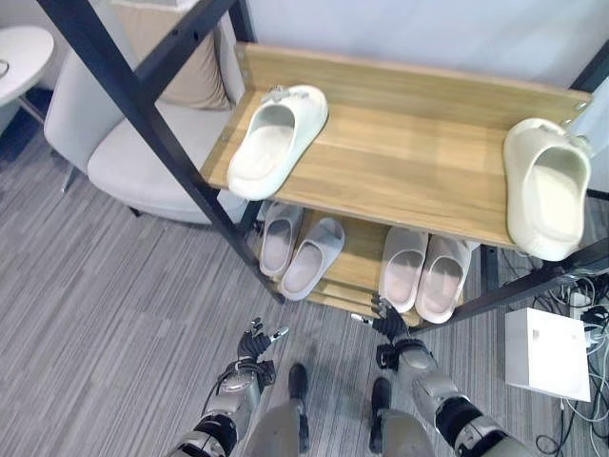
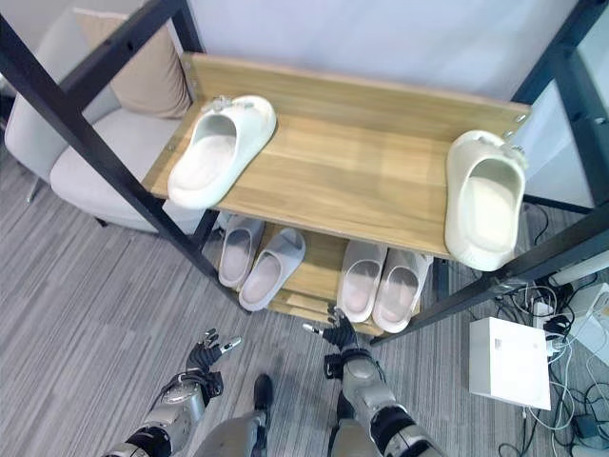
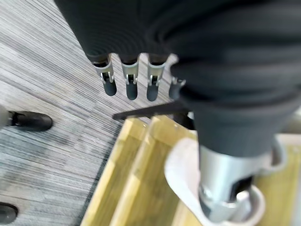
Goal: Arrange the slippers neatly on the shoe rack.
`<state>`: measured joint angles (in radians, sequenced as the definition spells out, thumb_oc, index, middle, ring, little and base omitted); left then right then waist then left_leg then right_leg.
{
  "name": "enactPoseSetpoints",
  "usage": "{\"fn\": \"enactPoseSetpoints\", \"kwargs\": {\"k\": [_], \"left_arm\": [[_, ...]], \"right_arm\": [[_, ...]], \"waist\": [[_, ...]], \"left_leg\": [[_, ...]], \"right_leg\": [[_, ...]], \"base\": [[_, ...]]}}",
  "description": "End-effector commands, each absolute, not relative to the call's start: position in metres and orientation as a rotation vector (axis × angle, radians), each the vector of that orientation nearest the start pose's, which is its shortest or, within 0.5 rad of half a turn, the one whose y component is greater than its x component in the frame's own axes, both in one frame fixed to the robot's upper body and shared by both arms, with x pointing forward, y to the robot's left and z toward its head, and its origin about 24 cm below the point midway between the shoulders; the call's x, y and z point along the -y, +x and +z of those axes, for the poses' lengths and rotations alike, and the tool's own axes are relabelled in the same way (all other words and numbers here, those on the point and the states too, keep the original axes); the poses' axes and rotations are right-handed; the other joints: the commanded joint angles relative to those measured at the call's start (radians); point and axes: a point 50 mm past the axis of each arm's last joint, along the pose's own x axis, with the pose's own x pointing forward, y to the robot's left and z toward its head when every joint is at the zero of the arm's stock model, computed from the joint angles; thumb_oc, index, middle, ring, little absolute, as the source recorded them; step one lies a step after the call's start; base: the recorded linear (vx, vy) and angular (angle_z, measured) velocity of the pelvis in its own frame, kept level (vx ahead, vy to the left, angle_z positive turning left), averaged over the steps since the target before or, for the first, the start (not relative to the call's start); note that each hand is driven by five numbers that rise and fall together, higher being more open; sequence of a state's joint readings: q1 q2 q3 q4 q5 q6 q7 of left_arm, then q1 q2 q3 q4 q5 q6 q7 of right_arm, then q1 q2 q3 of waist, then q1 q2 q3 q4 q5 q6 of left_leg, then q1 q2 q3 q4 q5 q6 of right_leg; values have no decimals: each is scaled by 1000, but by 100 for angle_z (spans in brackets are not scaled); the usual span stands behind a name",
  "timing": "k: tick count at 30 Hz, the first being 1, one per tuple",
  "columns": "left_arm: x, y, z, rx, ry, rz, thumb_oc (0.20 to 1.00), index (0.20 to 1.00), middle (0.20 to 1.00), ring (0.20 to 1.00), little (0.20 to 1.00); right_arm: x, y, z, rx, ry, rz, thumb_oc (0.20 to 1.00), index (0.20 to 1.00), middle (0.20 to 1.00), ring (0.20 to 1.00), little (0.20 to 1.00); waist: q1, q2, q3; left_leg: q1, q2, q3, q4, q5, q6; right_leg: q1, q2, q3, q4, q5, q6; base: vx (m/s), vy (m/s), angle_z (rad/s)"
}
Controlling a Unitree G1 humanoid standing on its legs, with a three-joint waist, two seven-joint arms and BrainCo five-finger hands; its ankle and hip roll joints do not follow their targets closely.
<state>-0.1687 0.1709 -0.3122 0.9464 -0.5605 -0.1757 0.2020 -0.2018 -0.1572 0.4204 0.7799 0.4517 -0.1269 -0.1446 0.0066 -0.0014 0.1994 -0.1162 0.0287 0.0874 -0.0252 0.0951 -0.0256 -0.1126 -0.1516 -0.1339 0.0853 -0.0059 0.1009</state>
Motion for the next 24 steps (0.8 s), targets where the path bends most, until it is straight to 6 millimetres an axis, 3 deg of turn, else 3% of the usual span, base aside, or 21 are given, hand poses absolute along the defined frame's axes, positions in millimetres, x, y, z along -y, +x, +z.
{"fn": "enactPoseSetpoints", "kwargs": {"k": [1, 4, 9, 15, 19, 20, 23, 24], "left_arm": [[-181, 214, -104, -640, -57, 150, 1000, 1000, 1000, 1000, 1000], [-183, 205, -107, -650, -55, 136, 1000, 1000, 1000, 1000, 1000], [-189, 180, -112, -674, -46, 88, 1000, 1000, 1000, 1000, 1000], [-181, 177, -116, -694, -34, 52, 1000, 1000, 1000, 1000, 1000], [-179, 181, -113, -679, 35, -10, 1000, 1000, 1000, 1000, 1000], [-175, 188, -106, -631, 171, -132, 1000, 1000, 1000, 1000, 1000], [-166, 194, -96, -558, 359, -333, 1000, 1000, 1000, 1000, 1000], [-131, 231, -51, -333, 432, -484, 1000, 1000, 1000, 1000, 1000]], "right_arm": [[134, 243, -68, -469, 19, 147, 1000, 1000, 1000, 1000, 1000], [144, 230, -74, -492, -13, 168, 1000, 1000, 1000, 1000, 1000], [168, 186, -93, -600, -44, 185, 1000, 1000, 1000, 1000, 1000], [164, 182, -103, -646, -37, 169, 1000, 1000, 1000, 1000, 1000], [174, 181, -106, -656, -194, 193, 1000, 1000, 1000, 1000, 1000], [189, 176, -107, -668, -356, 222, 1000, 1000, 1000, 1000, 1000], [215, 157, -113, -732, -521, 235, 1000, 1000, 1000, 1000, 1000], [227, 147, -119, -798, -556, 211, 1000, 1000, 1000, 1000, 1000]], "waist": [[-13, 2, -27], [-18, 4, -43], [-32, 10, -78], [-37, 18, -93], [-39, 17, -99], [-46, 16, -103], [-59, 18, -108], [-69, 21, -111]], "left_leg": [[27, 22, -28, -10, -39, -53], [58, 22, -22, -37, -32, -55], [100, 27, -17, -62, -32, -63], [119, 28, -15, -62, -38, -66], [126, 30, -9, -62, -41, -67], [128, 33, -4, -62, -43, -67], [138, 37, 0, -62, -49, -66], [145, 37, 0, -62, -55, -65]], "right_leg": [[45, -50, -11, -90, 51, 62], [71, -45, -12, -116, 58, 66], [124, -36, -21, -154, 59, 71], [153, -30, -23, -170, 54, 69], [154, -26, -18, -173, 54, 69], [152, -23, -10, -173, 52, 69], [157, -18, 0, -173, 44, 70], [164, -17, 1, -173, 38, 70]], "base": [[89, -54, -19], [78, -41, -8], [62, -60, -5], [19, -39, -2], [0, -41, -2], [0, -50, -3], [15, -50, -5], [19, -58, -1]]}}
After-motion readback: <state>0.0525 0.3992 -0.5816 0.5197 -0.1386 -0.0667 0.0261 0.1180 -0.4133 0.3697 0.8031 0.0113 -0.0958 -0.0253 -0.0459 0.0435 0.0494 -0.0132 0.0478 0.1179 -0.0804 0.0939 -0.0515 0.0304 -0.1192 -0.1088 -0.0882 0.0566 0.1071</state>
